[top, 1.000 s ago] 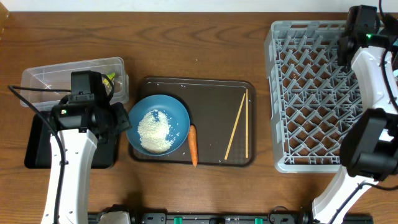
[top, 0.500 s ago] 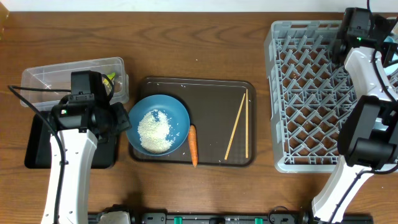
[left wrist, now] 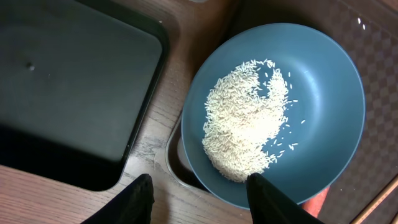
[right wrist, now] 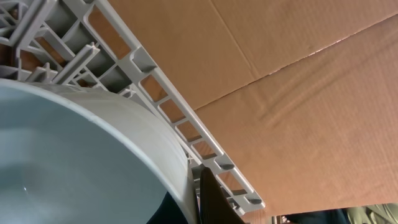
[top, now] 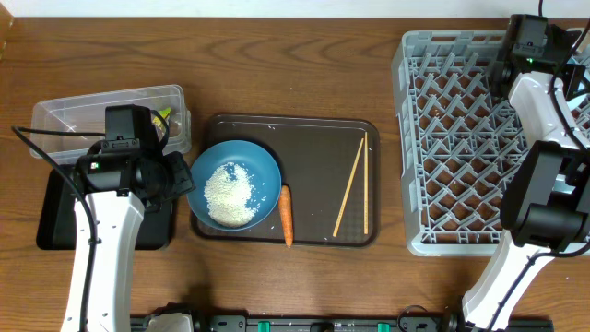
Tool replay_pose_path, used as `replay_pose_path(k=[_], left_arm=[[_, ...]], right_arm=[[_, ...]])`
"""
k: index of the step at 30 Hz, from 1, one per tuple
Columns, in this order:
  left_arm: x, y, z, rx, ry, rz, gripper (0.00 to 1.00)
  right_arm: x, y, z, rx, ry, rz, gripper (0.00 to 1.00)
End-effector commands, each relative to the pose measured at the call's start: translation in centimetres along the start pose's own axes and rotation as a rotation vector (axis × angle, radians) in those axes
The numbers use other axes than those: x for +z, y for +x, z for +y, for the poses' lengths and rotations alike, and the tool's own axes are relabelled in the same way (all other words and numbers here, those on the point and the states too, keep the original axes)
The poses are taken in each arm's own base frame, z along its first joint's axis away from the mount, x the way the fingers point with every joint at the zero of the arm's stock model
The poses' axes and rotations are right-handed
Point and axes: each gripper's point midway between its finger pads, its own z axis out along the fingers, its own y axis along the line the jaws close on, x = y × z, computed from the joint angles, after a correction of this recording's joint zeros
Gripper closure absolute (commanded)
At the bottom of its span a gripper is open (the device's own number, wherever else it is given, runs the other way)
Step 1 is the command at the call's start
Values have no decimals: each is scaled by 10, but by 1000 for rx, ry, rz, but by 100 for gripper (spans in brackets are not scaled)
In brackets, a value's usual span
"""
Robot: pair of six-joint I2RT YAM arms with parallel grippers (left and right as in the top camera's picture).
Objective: Sort waste into correct bins and load items into the dishwasher rack
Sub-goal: 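Lower the bowl into the rack and open the right gripper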
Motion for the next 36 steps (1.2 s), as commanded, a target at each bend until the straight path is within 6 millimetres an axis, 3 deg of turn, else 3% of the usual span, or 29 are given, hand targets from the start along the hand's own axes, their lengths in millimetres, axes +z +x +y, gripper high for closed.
replay_pose_path(k=[1, 3, 7, 19, 26, 31, 33, 34, 36], left_arm=[[-2, -2, 0, -9, 3, -4, 50], [-2, -1, -3, -9, 18, 2, 50], [-2, -1, -3, -9, 21, 2, 50], [-2, -1, -3, -9, 22, -1, 50], [-2, -3, -4, -8, 24, -9, 50], [-2, -3, -4, -8, 24, -9, 50], [-2, -3, -4, -9, 24, -9, 50], [-2, -3, -4, -8, 24, -8, 51], [-2, -3, -4, -8, 24, -8, 50]], right_arm=[[9, 7, -6, -17, 68, 15, 99], [12, 2, -16, -8, 127, 9, 99], [12, -8, -17, -35, 127, -10, 99], [18, 11, 16, -125, 121, 8, 99], [4, 7, 25, -127, 101, -18, 99], [-17, 4, 37, -164, 72, -51, 98], [-26, 5, 44, -193, 51, -62, 86], [-31, 6, 49, -215, 34, -68, 65], [-41, 9, 58, -260, -5, -76, 36]])
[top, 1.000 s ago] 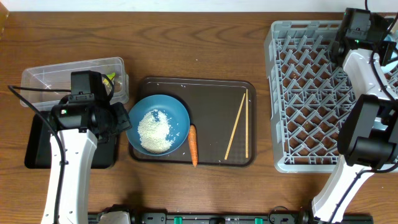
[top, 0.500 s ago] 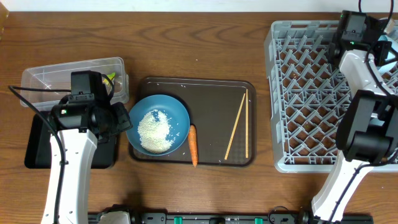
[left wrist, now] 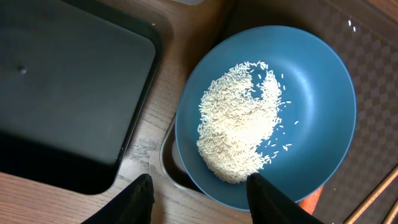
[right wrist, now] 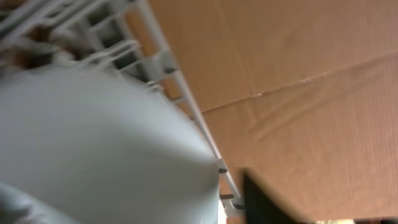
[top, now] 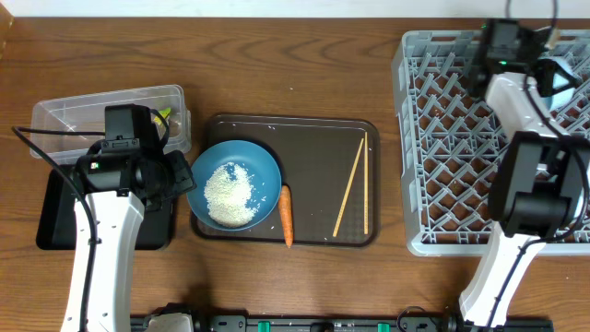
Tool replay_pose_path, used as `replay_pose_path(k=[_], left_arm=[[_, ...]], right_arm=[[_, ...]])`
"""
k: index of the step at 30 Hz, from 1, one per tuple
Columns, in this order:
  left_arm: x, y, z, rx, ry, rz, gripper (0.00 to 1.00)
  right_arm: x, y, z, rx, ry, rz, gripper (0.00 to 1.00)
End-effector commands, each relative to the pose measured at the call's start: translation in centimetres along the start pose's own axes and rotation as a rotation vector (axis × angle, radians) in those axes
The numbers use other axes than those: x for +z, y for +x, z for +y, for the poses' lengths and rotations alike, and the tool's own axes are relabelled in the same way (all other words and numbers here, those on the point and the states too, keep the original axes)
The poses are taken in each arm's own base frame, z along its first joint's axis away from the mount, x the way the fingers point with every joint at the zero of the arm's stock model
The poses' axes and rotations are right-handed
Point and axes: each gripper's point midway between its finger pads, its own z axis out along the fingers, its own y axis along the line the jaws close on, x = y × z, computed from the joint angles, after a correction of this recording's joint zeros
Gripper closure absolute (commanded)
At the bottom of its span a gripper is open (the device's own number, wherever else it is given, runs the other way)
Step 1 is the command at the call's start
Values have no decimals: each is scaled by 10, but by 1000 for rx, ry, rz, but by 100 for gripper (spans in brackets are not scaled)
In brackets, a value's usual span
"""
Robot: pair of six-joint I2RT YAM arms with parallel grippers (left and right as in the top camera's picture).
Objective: Sort waste into correct bins and load items into the dishwasher rack
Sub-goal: 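Lower the bowl into the rack and open the right gripper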
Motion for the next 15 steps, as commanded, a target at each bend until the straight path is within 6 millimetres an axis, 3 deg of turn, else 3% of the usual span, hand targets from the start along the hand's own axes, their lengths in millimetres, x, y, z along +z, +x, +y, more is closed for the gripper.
replay_pose_path(k=[1, 5, 9, 15], left_arm=[[-2, -2, 0, -9, 2, -5, 50], [-2, -2, 0, -9, 2, -5, 50], [-2, -2, 0, -9, 2, -5, 50], [-2, -2, 0, -9, 2, -5, 50]], right_arm=[[-20, 4, 28, -88, -78, -30, 32], [-41, 10, 46, -116, -157, -43, 18], [-53, 18, 57, -145, -232, -34, 17], [-71, 23, 53, -93, -420, -2, 17]])
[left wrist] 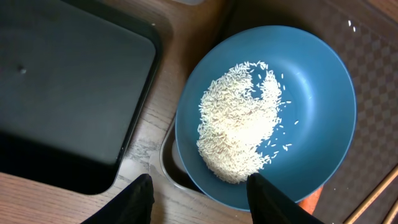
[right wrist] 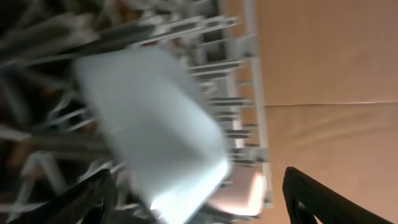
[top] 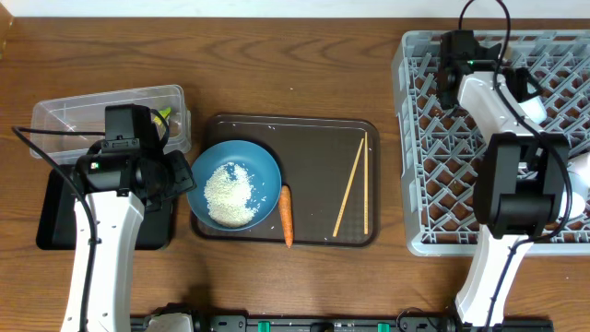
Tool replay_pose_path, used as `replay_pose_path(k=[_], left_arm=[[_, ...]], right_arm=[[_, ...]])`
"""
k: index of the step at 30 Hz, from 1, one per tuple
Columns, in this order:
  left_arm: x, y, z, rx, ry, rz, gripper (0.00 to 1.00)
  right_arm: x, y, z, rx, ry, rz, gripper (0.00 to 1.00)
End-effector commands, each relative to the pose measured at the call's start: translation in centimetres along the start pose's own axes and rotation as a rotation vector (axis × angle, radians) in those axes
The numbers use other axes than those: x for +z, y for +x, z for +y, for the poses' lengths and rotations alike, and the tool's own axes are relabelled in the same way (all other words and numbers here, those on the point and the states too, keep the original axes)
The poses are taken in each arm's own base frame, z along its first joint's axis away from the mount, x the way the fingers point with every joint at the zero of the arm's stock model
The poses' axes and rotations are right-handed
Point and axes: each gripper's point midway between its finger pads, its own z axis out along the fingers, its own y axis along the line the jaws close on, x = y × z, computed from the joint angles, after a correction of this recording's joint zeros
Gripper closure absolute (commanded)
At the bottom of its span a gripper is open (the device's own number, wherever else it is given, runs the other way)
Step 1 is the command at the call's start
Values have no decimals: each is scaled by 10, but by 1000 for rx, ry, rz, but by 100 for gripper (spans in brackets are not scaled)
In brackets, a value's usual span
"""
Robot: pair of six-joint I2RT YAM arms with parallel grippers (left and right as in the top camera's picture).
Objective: Sort waste into correct bins and load items into the dishwasher rack
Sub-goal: 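Lower the bowl into the rack and open the right gripper, then reach right gripper to the wooden chopsticks on the tray and grasp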
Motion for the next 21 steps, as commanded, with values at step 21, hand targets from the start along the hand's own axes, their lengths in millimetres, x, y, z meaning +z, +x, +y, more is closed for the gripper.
replay_pose_path(k=[21], left_arm=[[-2, -2, 0, -9, 2, -5, 50]], right_arm=[[-299, 52, 24, 51, -1283, -105, 27]])
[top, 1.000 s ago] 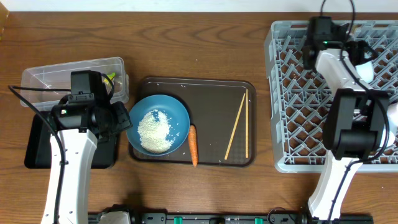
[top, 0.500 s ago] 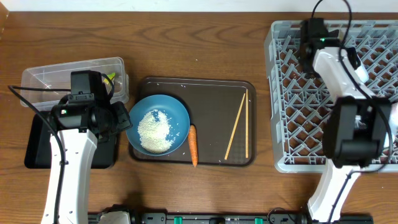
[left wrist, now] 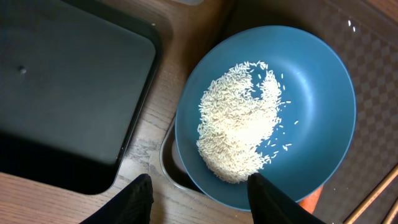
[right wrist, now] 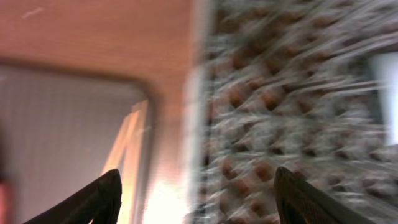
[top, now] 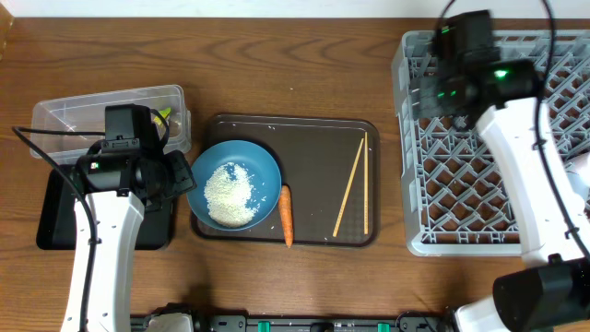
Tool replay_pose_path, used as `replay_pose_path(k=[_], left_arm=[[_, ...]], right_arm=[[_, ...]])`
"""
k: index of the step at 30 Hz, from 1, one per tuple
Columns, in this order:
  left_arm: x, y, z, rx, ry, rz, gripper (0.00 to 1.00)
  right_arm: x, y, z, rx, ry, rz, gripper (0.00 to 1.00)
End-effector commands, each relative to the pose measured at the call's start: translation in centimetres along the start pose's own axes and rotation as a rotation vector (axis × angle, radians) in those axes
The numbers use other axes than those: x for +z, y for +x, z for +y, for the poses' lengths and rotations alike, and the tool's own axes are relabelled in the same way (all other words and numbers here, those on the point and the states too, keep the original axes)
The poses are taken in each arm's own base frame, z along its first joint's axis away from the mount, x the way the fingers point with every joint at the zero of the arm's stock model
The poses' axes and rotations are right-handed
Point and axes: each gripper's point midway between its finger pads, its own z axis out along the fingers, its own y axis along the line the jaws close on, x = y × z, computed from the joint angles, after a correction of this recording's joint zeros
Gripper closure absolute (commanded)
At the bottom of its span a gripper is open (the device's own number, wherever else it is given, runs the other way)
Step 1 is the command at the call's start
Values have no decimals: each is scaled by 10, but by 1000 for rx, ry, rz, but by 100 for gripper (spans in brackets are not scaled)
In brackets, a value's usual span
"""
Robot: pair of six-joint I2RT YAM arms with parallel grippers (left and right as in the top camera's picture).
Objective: Sort waste into correct bins and load items into the dishwasher rack
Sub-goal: 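Reach right gripper to the wooden chopsticks on the tray and grasp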
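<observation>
A blue bowl (top: 235, 184) of white rice (left wrist: 239, 130) sits at the left end of the brown tray (top: 318, 138). An orange carrot (top: 287, 215) lies beside it, and two chopsticks (top: 355, 184) lie at the tray's right. My left gripper (left wrist: 199, 202) stands open, one finger over the bowl's near rim, the other over the table. My right gripper (right wrist: 202, 199) is open over the left edge of the grey dishwasher rack (top: 498, 138), in a blurred view. A pale item (right wrist: 385, 74) stands in the rack.
A clear plastic container (top: 111, 115) stands at the far left, with a black bin (top: 55, 217) in front of it, next to my left arm. The rack fills the table's right side.
My right gripper, which was over the rack's far side facing the pale item, is now over the rack's left edge, facing the tray and chopsticks. The left arm and bowl are unchanged.
My right gripper was at the rack's far right corner, close against a pale grey dish. Later it was open and back from the dish, which stood in the rack. It now hangs over the rack's left edge. The left gripper stayed open at the bowl's rim.
</observation>
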Motion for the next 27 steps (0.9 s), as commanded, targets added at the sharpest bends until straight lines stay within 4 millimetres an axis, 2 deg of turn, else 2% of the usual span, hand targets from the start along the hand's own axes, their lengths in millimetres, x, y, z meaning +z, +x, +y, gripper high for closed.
replay_pose_path(k=[1, 4, 7, 11, 14, 18, 27], left_arm=[[-2, -2, 0, -9, 1, -4, 49], [-2, -2, 0, -9, 1, -4, 49], [-2, -2, 0, -9, 1, -4, 49], [-2, -2, 0, -9, 1, -4, 49], [-2, -2, 0, -9, 1, -4, 49], [-2, -2, 0, -9, 1, -4, 49], [-2, -2, 0, -9, 1, -4, 49]], right_arm=[[5, 23, 62, 53, -160, 94, 27], [19, 48, 92, 65, -149, 167, 29], [40, 80, 109, 123, -73, 242, 29], [66, 118, 135, 104, -47, 315, 30], [87, 142, 149, 94, -27, 351, 36], [106, 169, 146, 151, 79, 392, 39], [133, 201, 138, 174, 182, 474, 41]])
